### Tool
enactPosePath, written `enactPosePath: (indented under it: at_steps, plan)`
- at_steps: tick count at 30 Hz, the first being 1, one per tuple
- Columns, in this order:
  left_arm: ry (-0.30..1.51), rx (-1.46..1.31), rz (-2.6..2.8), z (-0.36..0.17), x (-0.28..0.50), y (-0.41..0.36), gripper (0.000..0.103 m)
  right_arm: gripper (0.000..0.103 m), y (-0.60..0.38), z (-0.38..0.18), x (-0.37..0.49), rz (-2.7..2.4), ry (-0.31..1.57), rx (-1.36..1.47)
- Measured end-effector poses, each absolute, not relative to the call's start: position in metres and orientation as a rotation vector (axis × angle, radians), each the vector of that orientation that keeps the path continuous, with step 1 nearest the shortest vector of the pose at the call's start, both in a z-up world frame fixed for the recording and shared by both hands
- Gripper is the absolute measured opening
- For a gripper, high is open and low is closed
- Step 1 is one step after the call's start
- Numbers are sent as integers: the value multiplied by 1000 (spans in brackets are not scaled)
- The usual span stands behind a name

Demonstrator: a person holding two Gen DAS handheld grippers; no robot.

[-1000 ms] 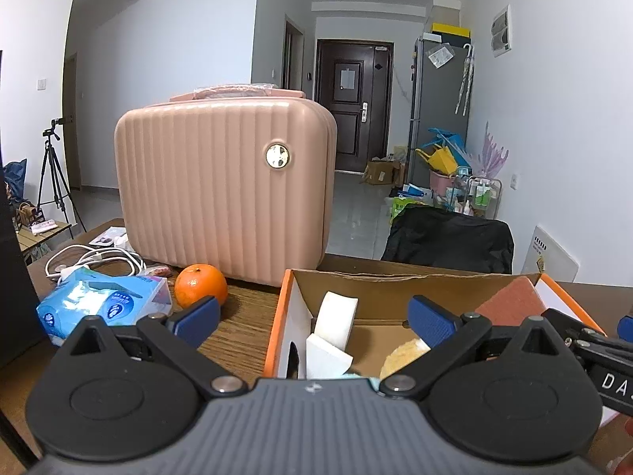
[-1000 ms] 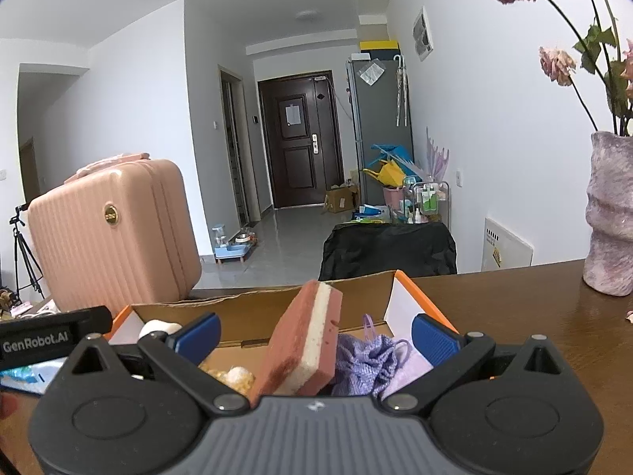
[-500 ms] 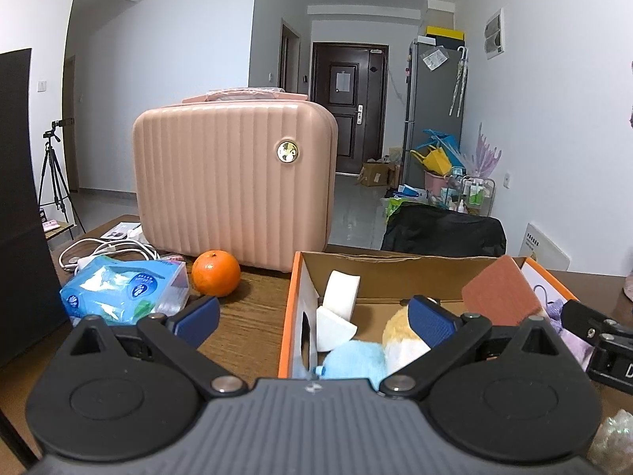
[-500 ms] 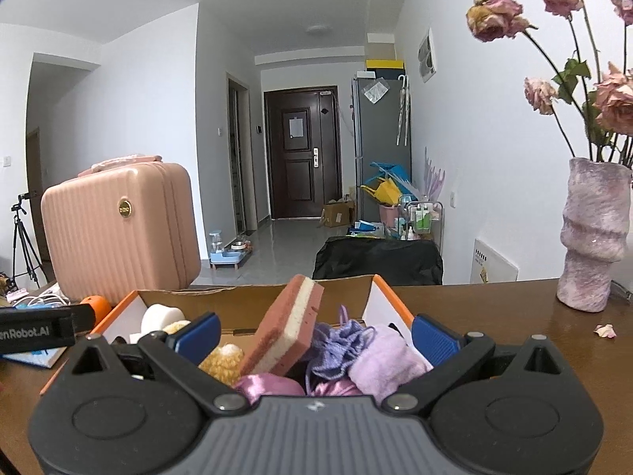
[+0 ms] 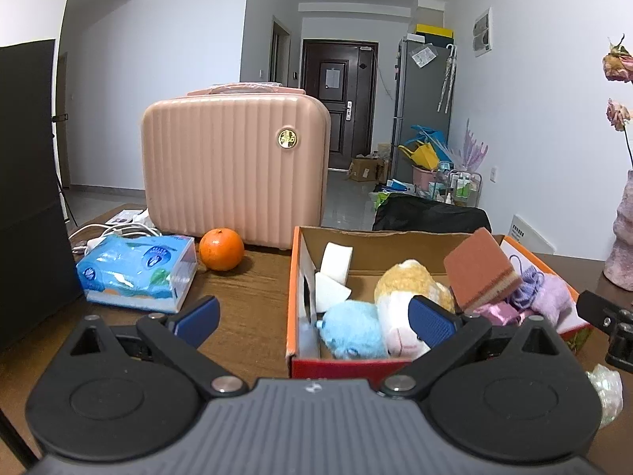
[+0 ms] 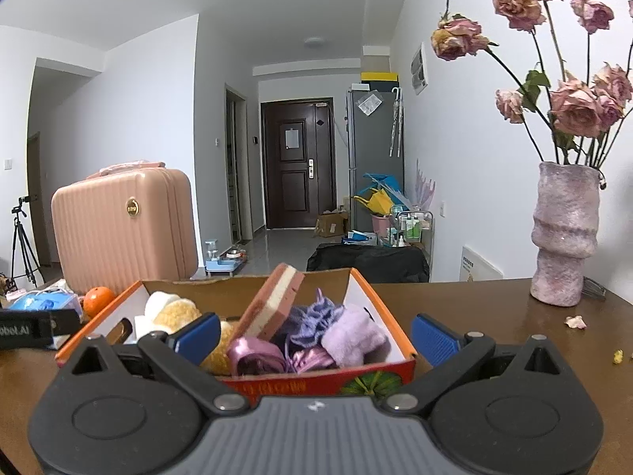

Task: Organize soft objects
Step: 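Withdraw both grippers from the box back toward the table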

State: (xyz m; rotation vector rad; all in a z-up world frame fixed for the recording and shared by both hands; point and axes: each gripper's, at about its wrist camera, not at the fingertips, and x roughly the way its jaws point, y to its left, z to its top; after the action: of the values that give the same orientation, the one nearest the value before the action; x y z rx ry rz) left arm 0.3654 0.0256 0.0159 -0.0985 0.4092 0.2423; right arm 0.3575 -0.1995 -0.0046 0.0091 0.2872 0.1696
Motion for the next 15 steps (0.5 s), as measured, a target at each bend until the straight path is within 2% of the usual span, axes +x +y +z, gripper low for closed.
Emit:
enactPosePath:
  at_steps: [15]
  plan:
    - [430, -90, 214, 6, 321, 25, 103, 103, -218, -19, 314, 160, 313, -18]
